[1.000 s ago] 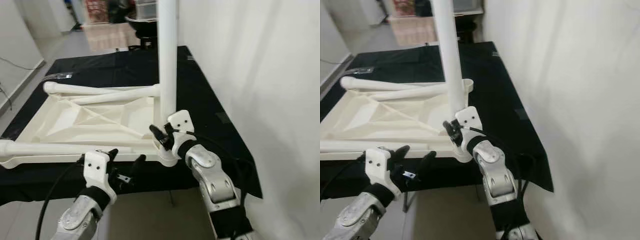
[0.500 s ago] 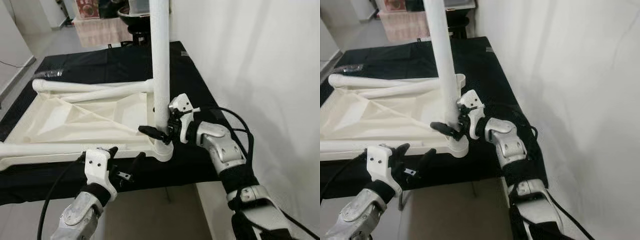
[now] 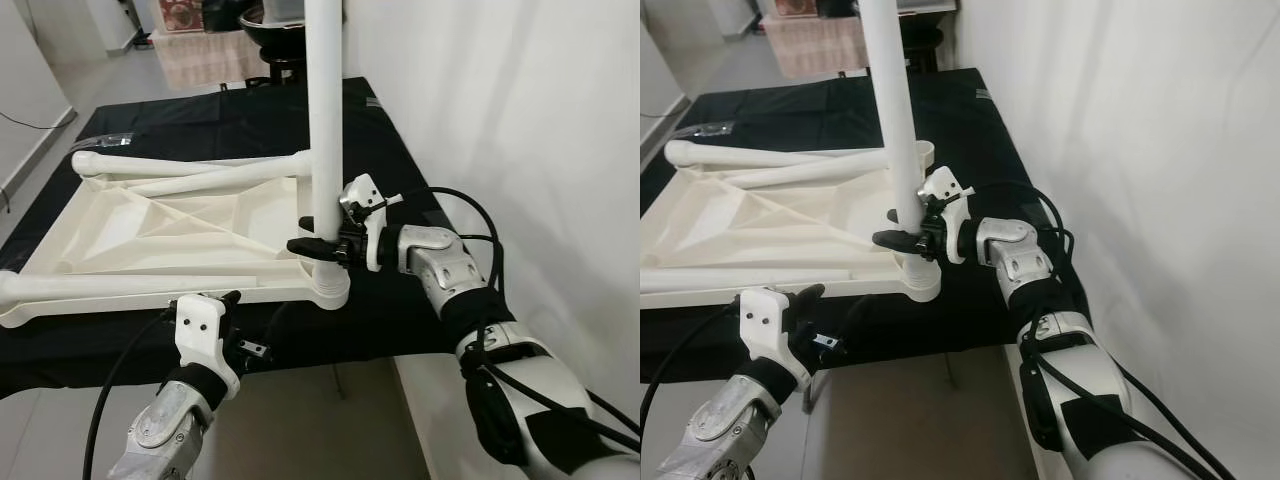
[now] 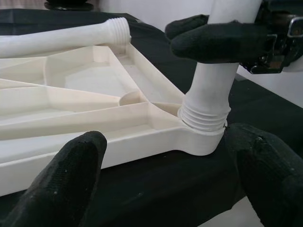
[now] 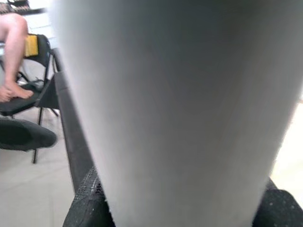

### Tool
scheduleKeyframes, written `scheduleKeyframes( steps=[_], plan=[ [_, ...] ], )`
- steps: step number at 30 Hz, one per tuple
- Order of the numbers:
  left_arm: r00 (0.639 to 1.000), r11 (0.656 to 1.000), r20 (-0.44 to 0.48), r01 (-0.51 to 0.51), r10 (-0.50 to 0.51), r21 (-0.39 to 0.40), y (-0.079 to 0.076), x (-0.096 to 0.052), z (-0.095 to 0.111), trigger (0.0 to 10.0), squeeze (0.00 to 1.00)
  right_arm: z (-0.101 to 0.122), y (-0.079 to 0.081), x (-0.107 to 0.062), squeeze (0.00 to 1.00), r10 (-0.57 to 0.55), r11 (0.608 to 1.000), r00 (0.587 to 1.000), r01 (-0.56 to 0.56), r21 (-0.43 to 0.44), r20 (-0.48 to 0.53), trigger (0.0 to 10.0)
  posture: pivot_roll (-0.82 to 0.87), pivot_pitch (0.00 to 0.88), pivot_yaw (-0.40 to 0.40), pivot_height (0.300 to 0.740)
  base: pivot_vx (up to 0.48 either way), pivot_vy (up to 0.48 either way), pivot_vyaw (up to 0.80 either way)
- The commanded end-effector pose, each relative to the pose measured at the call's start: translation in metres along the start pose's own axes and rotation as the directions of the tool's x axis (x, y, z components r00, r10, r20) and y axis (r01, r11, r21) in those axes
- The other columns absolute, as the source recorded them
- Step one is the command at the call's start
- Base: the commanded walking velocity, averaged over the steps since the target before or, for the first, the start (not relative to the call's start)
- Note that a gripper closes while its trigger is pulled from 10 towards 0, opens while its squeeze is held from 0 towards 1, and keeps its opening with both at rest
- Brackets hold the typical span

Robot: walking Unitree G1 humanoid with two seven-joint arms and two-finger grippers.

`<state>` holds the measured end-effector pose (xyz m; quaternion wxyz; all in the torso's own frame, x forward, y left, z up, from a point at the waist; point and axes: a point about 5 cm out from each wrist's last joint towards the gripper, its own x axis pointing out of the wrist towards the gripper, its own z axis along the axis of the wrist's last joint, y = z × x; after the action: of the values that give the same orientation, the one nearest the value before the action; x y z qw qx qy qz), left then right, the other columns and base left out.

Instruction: Building children table

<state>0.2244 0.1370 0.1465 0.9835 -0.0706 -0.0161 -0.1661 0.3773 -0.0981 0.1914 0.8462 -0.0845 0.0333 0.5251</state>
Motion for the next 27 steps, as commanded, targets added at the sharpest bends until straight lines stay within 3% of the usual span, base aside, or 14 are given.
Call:
scheduleKeyframes(
  steps=[1, 3, 4, 5, 6, 7, 10, 11, 17, 18, 19, 20, 25, 27],
  plan=[
    [1.0, 1.0, -0.003, -0.009, 0.009, 0.002, 0.0, -0.003, 0.0, 10.0, 0.0, -0.01, 0.002, -0.005, 0.0, -0.061, 0.998, 0.997, 0.059, -0.031, -0.055, 0.0, -0.02, 0.105, 0.023, 0.74, 0.0, 0.0, 0.0],
    [1.0, 1.0, -0.002, -0.009, 0.009, 0.002, 0.0, -0.003, 0.001, 10.0, 0.0, -0.014, 0.003, -0.009, 0.0, -0.087, 0.996, 0.994, 0.084, -0.04, -0.067, 0.0, -0.02, 0.105, 0.023, 0.74, 0.0, 0.0, 0.0],
    [1.0, 1.0, -0.003, -0.009, 0.009, 0.002, 0.001, -0.004, 0.001, 10.0, 0.0, -0.028, 0.005, -0.007, 0.0, -0.504, 0.858, 0.86, 0.509, 0.064, -0.08, 0.0, -0.02, 0.105, 0.018, 0.74, 0.0, 0.0, 0.0],
    [1.0, 1.0, -0.005, -0.006, 0.006, 0.001, 0.001, -0.004, 0.001, 10.0, 0.0, -0.045, 0.034, -0.005, 0.0, -0.567, 0.793, 0.812, 0.584, 0.172, -0.14, 0.0, -0.02, 0.11, 0.036, 0.74, 0.0, 0.0, 0.0],
    [1.0, 1.0, -0.005, -0.006, 0.006, 0.001, 0.001, -0.004, 0.001, 10.0, 0.0, -0.045, 0.034, -0.005, 0.0, -0.567, 0.793, 0.812, 0.584, 0.172, -0.14, 0.0, -0.02, 0.11, 0.036, 0.74, 0.0, 0.0, 0.0],
    [1.0, 1.0, -0.007, -0.004, 0.004, 0.001, 0.002, -0.004, 0.001, 10.0, 0.0, -0.054, 0.051, -0.01, 0.0, -0.641, 0.717, 0.743, 0.669, 0.196, -0.194, 0.0, -0.03, 0.114, 0.046, 0.74, 0.0, 0.0, 0.0],
    [1.0, 1.0, -0.012, -0.002, 0.003, 0.004, 0.003, -0.004, 0.0, 10.0, 0.0, -0.056, 0.064, -0.008, 0.0, -0.637, 0.722, 0.745, 0.667, 0.187, -0.197, 0.0, -0.04, 0.09, 0.051, 0.74, 0.0, 0.0, 0.0],
    [1.0, 1.0, -0.02, -0.001, 0.001, 0.0, 0.004, -0.003, -0.003, 10.0, 0.0, -0.059, 0.067, 0.007, 0.0, -0.578, 0.79, 0.797, 0.6, 0.127, -0.175, 0.0, -0.04, 0.071, 0.052, 0.74, 0.0, 0.0, 0.0],
    [1.0, 1.0, -0.024, -0.001, 0.001, -0.004, 0.006, -0.001, -0.005, 10.0, 0.0, -0.055, 0.059, 0.019, 0.0, -0.558, 0.816, 0.815, 0.573, 0.077, -0.159, 0.0, -0.04, 0.052, 0.047, 0.74, 0.0, 0.0, 0.0],
    [1.0, 1.0, -0.021, -0.008, 0.008, -0.003, 0.007, -0.001, -0.005, 10.0, 0.0, -0.05, 0.058, 0.021, 0.0, -0.536, 0.834, 0.833, 0.548, 0.067, -0.137, 10.0, -0.04, 0.048, 0.048, 0.74, 0.0, 0.0, 0.0],
    [1.0, 1.0, -0.021, -0.008, 0.008, -0.003, 0.007, -0.001, -0.005, 10.0, 0.0, -0.05, 0.058, 0.021, 0.0, -0.536, 0.834, 0.833, 0.548, 0.067, -0.137, 10.0, -0.04, 0.048, 0.048, 0.74, 0.0, 0.0, 0.0],
    [1.0, 1.0, -0.018, -0.015, 0.015, -0.002, 0.008, 0.0, -0.005, 10.0, 0.0, -0.041, 0.059, 0.022, 1.0, -0.518, 0.847, 0.848, 0.527, 0.073, -0.116, 10.0, -0.04, 0.045, 0.054, 0.74, 0.0, 0.0, 0.0],
    [1.0, 1.0, -0.015, -0.021, 0.021, -0.002, 0.008, 0.002, -0.004, 10.0, 0.0, -0.013, 0.054, 0.027, 1.0, -0.389, 0.915, 0.921, 0.384, 0.126, 0.015, 10.0, -0.04, 0.053, 0.058, 0.74, 0.0, 0.0, 0.0],
    [1.0, 1.0, -0.017, -0.014, 0.014, -0.004, 0.008, 0.002, -0.004, 10.0, 0.0, 0.0, 0.044, 0.025, 0.97, -0.253, 0.961, 0.963, 0.239, 0.138, 0.097, 10.0, -0.04, 0.047, 0.055, 0.74, 0.0, 0.0, 0.0]
  ],
)
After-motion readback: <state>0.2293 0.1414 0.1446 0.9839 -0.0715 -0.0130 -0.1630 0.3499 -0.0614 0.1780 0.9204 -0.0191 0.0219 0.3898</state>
